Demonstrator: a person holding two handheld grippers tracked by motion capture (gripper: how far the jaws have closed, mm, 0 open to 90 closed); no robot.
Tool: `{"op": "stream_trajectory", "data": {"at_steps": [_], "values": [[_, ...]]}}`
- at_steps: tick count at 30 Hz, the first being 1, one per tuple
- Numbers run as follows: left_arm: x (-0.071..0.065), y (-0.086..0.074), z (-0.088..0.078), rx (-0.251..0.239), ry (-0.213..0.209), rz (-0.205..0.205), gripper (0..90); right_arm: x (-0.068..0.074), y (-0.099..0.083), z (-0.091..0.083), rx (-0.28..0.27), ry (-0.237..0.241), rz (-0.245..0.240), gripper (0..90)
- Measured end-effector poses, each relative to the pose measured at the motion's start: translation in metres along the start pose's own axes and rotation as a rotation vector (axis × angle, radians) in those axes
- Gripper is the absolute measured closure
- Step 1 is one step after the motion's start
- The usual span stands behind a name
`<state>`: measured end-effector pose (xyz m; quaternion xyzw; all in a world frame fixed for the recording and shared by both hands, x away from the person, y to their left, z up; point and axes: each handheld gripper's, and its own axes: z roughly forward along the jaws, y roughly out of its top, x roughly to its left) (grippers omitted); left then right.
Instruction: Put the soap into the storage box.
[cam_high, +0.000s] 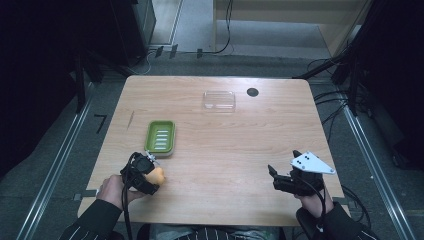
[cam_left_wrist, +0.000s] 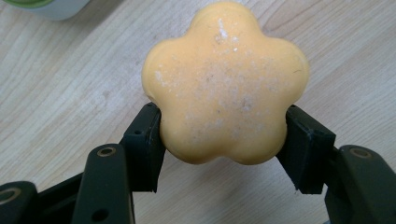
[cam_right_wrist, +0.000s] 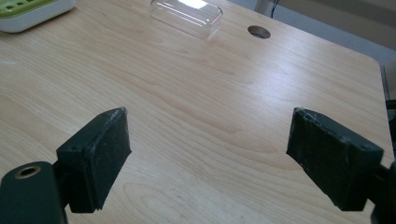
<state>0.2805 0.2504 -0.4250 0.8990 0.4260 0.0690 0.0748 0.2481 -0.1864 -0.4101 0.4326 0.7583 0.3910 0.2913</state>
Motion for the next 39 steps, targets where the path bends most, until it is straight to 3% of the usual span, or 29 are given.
{"op": "stream_trajectory", "data": {"at_steps": [11,39], "values": [[0.005,0.007,-0.004,-0.009,0.009,0.008,39.5,0.000,0.000,0.000,0.000,0.000,0.000,13.7],[0.024,0.030,-0.014,-0.071,0.045,-0.028,39.5,0.000,0.000,0.000,0.001,-0.003,0.001,13.7]]}}
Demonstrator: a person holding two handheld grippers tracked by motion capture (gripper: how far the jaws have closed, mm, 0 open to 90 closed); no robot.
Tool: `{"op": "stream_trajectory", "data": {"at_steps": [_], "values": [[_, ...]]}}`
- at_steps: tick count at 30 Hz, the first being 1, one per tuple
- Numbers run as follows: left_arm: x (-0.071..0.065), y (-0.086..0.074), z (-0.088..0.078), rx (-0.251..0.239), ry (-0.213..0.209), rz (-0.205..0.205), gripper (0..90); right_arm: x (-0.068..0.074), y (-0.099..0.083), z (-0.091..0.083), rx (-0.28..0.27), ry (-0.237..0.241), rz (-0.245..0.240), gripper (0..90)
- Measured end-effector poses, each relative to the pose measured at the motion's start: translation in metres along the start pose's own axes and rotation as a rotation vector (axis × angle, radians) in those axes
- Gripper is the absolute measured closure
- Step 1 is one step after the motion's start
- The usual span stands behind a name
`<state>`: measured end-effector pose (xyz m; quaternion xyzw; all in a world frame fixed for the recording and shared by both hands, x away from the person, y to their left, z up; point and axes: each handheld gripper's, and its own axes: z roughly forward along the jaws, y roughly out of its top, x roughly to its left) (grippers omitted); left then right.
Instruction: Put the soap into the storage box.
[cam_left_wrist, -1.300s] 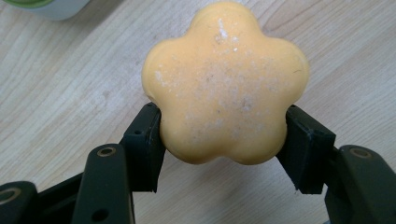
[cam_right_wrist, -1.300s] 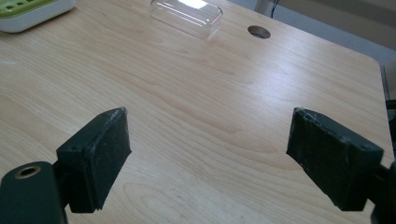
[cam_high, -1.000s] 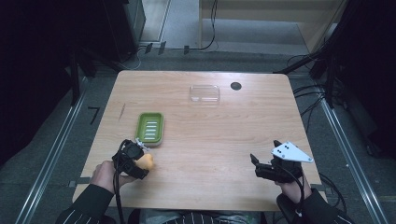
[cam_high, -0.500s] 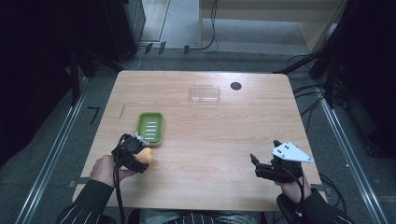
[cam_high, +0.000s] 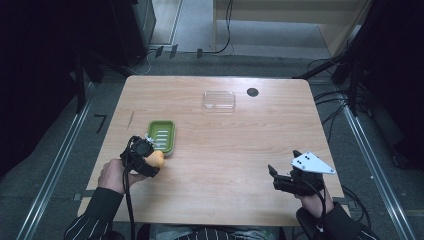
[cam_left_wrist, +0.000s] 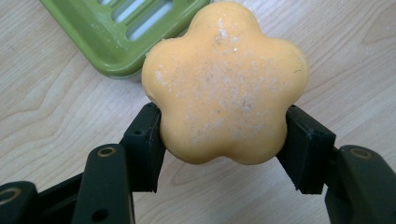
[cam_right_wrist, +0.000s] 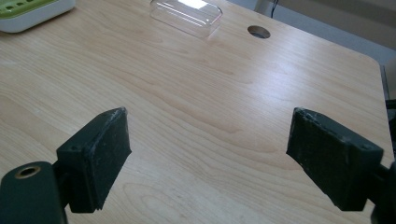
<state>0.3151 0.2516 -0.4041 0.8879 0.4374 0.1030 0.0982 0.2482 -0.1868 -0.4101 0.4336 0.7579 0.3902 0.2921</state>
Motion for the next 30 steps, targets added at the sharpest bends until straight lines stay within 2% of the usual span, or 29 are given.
{"op": "stream_trajectory", "data": {"at_steps": [15,30], "values": [[0.016,0.013,0.000,-0.020,0.017,-0.028,39.5,0.000,0.000,0.000,0.000,0.001,0.000,13.7],[0.025,0.028,0.002,-0.051,0.026,-0.059,39.5,0.000,0.000,0.000,0.000,0.003,-0.002,13.7]]}}
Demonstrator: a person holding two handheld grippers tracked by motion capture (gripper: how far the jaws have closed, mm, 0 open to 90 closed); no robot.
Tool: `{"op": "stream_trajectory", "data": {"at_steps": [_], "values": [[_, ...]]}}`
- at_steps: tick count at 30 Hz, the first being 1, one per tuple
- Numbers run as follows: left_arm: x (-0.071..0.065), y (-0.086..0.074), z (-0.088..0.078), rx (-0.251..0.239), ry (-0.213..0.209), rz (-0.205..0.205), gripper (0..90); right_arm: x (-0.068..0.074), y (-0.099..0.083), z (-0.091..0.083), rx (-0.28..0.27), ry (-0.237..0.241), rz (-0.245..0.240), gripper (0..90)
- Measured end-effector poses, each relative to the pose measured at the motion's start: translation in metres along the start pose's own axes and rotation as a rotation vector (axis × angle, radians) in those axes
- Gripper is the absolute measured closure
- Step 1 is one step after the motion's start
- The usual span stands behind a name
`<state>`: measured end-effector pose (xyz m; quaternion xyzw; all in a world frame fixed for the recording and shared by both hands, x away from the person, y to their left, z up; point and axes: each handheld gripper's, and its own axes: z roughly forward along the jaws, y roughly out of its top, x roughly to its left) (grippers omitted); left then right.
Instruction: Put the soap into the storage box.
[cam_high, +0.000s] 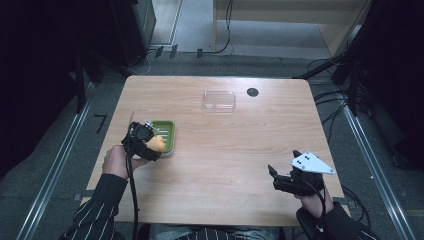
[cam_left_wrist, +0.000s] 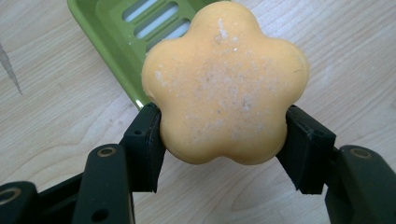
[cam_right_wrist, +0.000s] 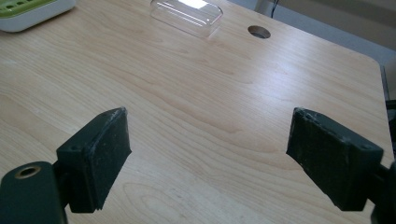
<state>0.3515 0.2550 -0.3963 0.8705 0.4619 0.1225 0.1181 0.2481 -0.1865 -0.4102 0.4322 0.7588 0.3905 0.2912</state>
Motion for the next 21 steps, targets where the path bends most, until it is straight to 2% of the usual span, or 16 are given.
{"op": "stream_trajectory", "data": {"at_steps": [9,21], "values": [[0.006,0.010,0.003,-0.010,0.005,-0.012,39.5,0.000,0.000,0.000,0.000,-0.001,0.001,13.7],[0.014,0.023,0.008,0.004,-0.007,-0.031,39.4,0.000,0.000,0.000,0.001,0.001,-0.001,13.7]]}}
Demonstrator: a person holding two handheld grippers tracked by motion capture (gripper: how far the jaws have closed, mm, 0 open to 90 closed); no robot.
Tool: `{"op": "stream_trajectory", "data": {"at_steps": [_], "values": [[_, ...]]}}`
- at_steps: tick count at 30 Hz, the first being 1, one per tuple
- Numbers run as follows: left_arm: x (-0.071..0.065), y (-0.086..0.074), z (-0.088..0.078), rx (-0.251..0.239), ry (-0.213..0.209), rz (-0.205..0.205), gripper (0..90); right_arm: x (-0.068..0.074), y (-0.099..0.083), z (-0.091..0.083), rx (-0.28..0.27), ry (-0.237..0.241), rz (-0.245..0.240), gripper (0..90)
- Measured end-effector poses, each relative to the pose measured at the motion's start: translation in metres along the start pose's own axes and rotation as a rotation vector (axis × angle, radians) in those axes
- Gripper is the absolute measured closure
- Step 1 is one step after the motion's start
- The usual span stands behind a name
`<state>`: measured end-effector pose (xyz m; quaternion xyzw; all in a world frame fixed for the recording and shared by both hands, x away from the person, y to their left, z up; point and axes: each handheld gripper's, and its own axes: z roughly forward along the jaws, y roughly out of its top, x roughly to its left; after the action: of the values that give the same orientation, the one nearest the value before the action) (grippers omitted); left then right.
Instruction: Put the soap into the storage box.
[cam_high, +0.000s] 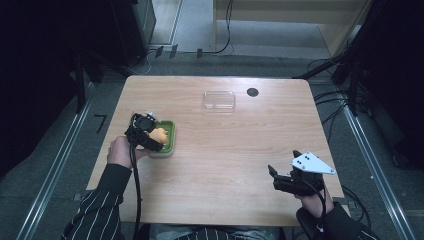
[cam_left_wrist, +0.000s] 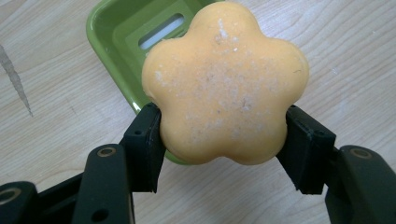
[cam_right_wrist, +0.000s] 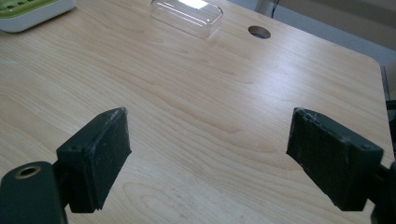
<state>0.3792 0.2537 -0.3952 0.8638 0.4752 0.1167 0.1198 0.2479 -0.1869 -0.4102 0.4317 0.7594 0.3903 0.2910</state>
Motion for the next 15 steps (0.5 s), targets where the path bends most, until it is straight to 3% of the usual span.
{"op": "stream_trajectory", "data": {"at_steps": [15], "values": [[0.009,0.012,0.013,0.040,-0.002,-0.017,39.4,0.000,0.000,0.000,0.001,0.004,-0.002,13.7]]}}
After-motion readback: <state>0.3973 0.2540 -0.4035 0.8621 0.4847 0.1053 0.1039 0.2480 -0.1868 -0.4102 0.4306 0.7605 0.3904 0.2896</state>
